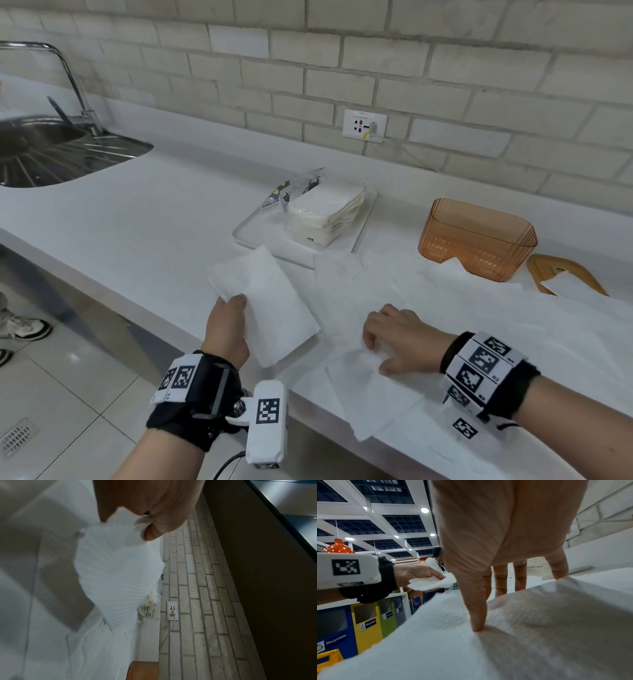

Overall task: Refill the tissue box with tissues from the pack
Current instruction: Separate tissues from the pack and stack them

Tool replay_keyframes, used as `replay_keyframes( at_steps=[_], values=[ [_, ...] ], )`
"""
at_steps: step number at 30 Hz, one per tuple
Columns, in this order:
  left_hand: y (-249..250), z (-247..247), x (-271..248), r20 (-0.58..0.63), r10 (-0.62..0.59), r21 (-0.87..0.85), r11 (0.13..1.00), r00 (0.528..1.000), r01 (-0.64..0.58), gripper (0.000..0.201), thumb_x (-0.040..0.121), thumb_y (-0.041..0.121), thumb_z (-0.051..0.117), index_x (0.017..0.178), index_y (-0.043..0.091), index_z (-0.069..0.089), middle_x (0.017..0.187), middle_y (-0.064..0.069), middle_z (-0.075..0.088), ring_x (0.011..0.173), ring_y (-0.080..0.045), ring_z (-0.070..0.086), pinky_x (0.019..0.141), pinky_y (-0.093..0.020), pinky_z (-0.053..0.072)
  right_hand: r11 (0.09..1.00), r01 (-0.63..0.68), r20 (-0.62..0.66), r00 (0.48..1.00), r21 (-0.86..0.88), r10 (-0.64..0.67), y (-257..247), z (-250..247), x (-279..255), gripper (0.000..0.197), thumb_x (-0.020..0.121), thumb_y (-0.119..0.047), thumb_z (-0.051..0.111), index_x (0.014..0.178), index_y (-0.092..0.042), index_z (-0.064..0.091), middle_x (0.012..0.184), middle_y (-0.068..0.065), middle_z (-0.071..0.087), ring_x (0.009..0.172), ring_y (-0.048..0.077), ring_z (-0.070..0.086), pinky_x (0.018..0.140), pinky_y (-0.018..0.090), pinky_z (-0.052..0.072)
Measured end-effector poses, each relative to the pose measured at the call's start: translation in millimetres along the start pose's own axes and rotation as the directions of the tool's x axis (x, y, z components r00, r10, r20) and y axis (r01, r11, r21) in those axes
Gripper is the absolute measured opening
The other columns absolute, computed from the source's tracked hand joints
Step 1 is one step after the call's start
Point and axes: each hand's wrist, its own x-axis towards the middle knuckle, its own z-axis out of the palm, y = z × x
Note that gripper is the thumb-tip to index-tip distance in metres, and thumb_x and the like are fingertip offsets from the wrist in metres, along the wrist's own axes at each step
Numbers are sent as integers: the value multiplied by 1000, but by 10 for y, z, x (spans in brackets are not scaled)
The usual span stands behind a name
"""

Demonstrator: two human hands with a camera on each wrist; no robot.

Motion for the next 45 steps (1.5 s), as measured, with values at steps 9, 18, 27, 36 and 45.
replay_keyframes(
  at_steps=[9, 18, 27, 36, 45],
  values=[
    [42, -123, 26, 24, 7, 1, 1000, 1000, -7, 28, 98, 7, 35, 121, 16, 49, 101, -3, 61, 89, -21, 57, 69, -32, 45, 990, -106, 152, 984, 92, 92, 59, -246, 86, 12, 85, -23, 62, 91, -22, 52, 80, -16, 44, 88, 11, 44, 72, 18, 35],
    [60, -153, 155, 22, -12, -30, 999, 1000, 13, 30, 99, 7, 35, 125, 14, 48, 103, -4, 60, 89, -21, 57, 72, -34, 46, 895, -202, -99, 960, 398, 261, 256, -763, 357, 1, 93, -19, 52, 94, -19, 52, 94, -5, 60, 76, 7, 53, 58, 13, 37],
    [102, -194, 305, -8, -19, 10, 1000, 1000, 19, 26, 98, 8, 36, 119, 15, 49, 103, -5, 61, 91, -24, 57, 84, -38, 45, 885, -461, -17, 886, 68, 463, 214, -310, 858, 63, 83, -39, 63, 133, -9, 38, 133, 10, 34, 125, 28, 34, 100, 38, 39],
    [104, -162, 421, -8, -33, 47, 998, 999, 34, 25, 96, 8, 36, 114, 14, 52, 103, -8, 60, 90, -26, 57, 78, -36, 45, 882, -437, 46, 899, 179, 436, 225, -385, 903, 22, 85, -24, 63, 82, -17, 43, 90, -1, 50, 90, 20, 47, 65, 21, 36],
    [138, 42, 349, 36, -92, 20, 996, 995, 91, 33, 97, 14, 38, 128, 17, 51, 121, -11, 61, 106, -31, 57, 88, -42, 47, 443, 107, -275, 901, 890, 335, 55, -1139, 616, 19, 96, -10, 47, 110, -10, 59, 110, 5, 66, 90, 15, 66, 83, 29, 53]
  ],
)
